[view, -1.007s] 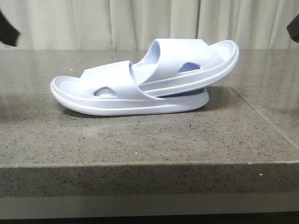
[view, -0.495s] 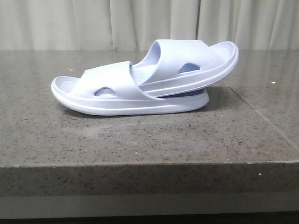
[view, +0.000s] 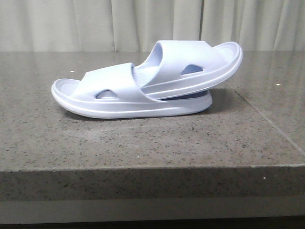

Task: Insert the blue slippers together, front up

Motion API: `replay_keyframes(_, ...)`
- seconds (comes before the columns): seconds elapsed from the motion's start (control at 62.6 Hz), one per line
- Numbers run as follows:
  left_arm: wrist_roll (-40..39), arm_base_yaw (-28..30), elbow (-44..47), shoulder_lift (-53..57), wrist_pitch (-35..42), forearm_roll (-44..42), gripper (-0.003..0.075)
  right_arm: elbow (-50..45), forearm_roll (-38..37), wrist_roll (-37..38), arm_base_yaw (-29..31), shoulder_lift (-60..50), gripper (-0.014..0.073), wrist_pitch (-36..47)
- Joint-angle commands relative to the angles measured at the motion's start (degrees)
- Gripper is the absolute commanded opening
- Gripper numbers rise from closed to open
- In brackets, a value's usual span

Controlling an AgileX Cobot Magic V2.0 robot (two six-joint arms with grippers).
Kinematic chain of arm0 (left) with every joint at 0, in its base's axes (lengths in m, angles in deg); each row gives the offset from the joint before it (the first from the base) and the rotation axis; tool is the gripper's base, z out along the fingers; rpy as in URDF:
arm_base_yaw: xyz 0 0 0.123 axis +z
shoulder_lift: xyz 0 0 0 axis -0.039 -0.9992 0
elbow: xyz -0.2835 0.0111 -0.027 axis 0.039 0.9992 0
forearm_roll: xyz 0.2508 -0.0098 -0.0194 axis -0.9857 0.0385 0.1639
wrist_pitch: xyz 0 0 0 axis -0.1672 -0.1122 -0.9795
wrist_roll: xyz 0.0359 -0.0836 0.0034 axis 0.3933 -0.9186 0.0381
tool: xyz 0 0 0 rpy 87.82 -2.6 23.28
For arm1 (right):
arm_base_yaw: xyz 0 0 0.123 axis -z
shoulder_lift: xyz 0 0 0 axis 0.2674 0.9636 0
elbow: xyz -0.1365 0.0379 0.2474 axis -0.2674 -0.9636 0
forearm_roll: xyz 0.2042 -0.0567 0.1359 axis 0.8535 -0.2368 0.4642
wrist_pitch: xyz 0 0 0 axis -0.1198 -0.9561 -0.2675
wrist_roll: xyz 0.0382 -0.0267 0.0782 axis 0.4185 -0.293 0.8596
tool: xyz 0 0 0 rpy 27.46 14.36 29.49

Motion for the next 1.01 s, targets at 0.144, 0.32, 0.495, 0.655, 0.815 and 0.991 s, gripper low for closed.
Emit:
replay_keyframes(0.144, -0.43, 0.12, -1.16, -0.3, 5.53, 1.85, 0.0255, -0.5, -0.23, 0.05, -0.12, 0.08, 0.0262, 4.88)
replay_keyframes(0.32, -0.43, 0.12, -0.1, -0.3, 8.67, 3.74, 0.0059, -0.5, -0.23, 0.05, -0.12, 0.08, 0.0013, 5.34)
replay_keyframes(0.495, -0.43, 0.12, 1.96, -0.3, 11.75, 4.75, -0.002, -0.5, -0.19, 0.05, -0.12, 0.08, -0.0068, 5.38)
replay_keyframes(0.655, -0.43, 0.12, 2.27, -0.3, 12.77, 5.82, -0.002, -0.5, -0.19, 0.05, -0.12, 0.08, -0.0068, 4.99)
replay_keyframes(0.815, -0.43, 0.12, 2.27, -0.3, 12.86, 5.81, -0.002, -0.5, -0.19, 0.05, -0.12, 0.08, -0.0068, 4.99)
replay_keyframes(0.991, -0.43, 0.12, 2.27, -0.3, 12.86, 5.81, -0.002, -0.5, -0.19, 0.05, -0.12, 0.08, -0.0068, 4.99)
